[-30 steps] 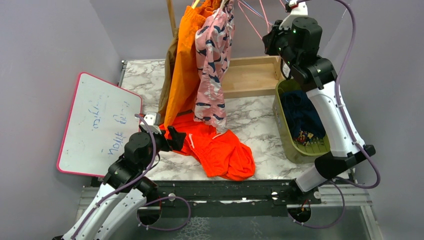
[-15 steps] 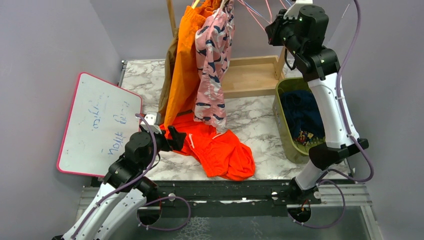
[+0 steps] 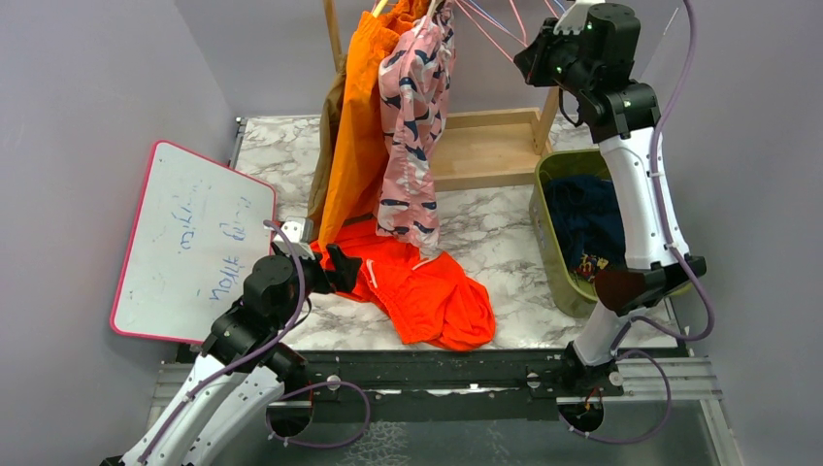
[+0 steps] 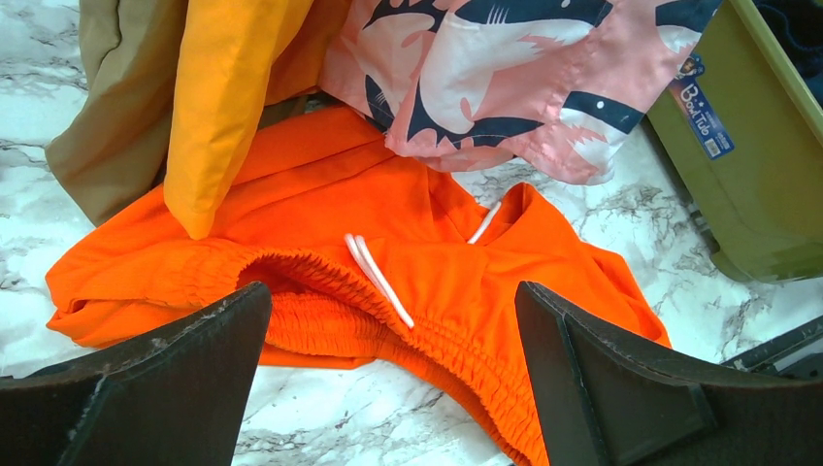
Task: Remove the shorts from the hanger
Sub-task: Place the hanger on the clothes rod, then pick up the shorts at the center of the board.
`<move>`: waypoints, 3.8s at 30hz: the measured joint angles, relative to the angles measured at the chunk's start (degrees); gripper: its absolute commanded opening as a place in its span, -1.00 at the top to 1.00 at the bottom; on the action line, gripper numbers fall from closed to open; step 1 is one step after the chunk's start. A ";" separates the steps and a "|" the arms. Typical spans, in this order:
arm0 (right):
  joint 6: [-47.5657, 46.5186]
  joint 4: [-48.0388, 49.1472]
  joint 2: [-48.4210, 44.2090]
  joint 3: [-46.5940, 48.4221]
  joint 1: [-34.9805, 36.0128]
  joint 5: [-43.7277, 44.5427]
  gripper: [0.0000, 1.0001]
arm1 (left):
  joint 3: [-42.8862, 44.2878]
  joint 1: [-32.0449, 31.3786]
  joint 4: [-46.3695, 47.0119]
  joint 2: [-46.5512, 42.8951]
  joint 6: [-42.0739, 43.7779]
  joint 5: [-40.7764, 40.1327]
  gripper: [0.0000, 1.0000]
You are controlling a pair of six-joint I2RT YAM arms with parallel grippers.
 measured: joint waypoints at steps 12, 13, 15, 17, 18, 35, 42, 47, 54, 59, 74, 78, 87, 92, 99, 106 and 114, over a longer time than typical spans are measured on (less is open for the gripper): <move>1.09 -0.76 1.36 -0.46 -1.73 -3.54 0.81 | 0.00 0.00 -0.02 0.48 0.00 0.00 -0.98; 1.27 -0.33 0.83 -2.43 -1.73 -3.61 0.75 | 0.00 0.00 -0.02 0.50 0.00 0.00 -0.98; 1.57 0.22 -0.24 -6.32 -1.73 -3.69 0.63 | 0.00 0.02 -0.02 0.55 0.02 -0.02 -0.98; 1.81 1.84 -1.25 -9.99 -1.70 -3.72 0.56 | 0.00 0.02 -0.02 0.57 0.00 0.00 -0.98; 1.86 2.93 -1.70 -11.19 -1.70 -3.72 0.47 | 0.00 0.00 -0.02 0.57 0.00 0.00 -0.98; 2.60 9.01 -27.36 -40.65 -1.75 11.26 -0.43 | 0.00 0.07 -0.04 1.29 0.02 0.00 -0.98; 7.13 11.32 -40.94 -55.63 -1.79 6.78 -0.47 | 0.00 0.07 -0.04 1.42 0.04 0.00 -0.98; 11.87 16.81 -47.04 -69.96 -1.84 -9.33 -0.53 | 0.00 0.35 -0.02 1.44 0.09 0.00 -0.98; 17.97 23.39 -42.73 -86.07 6.82 -25.73 -0.61 | 0.00 0.81 -0.02 1.60 0.11 0.00 -0.98; 18.18 23.50 -34.07 -85.26 33.03 -15.41 -0.52 | 0.00 2.73 -0.09 1.07 0.09 -0.55 -0.98; 6.32 32.09 -11.52 -75.73 59.01 16.33 -0.50 | 0.00 4.85 -4.04 -0.72 -3.76 -16.13 -0.98; 5.66 31.58 -5.29 -70.01 59.01 17.11 -0.53 | 0.00 5.01 -4.26 -1.57 -4.02 -17.55 -0.98; 5.73 25.62 7.98 -58.80 59.01 25.55 -0.53 | 0.00 5.27 -4.33 -2.75 -4.24 -18.62 -0.98; 8.52 22.32 11.80 -57.55 58.90 31.01 -0.15 | 0.00 5.29 -4.35 -2.80 -4.24 -18.64 -0.98; 10.75 21.33 12.17 -57.51 58.03 31.45 0.97 | 0.00 5.31 -4.37 -1.99 -4.24 -18.64 -0.98; 9.33 19.93 5.77 -60.37 57.55 27.96 0.98 | 0.00 5.31 -4.37 -1.68 -4.24 -18.62 -0.98; 3.06 22.75 -21.22 -62.23 56.96 27.19 0.98 | 0.00 5.86 -4.44 -2.36 -4.26 -18.67 -0.98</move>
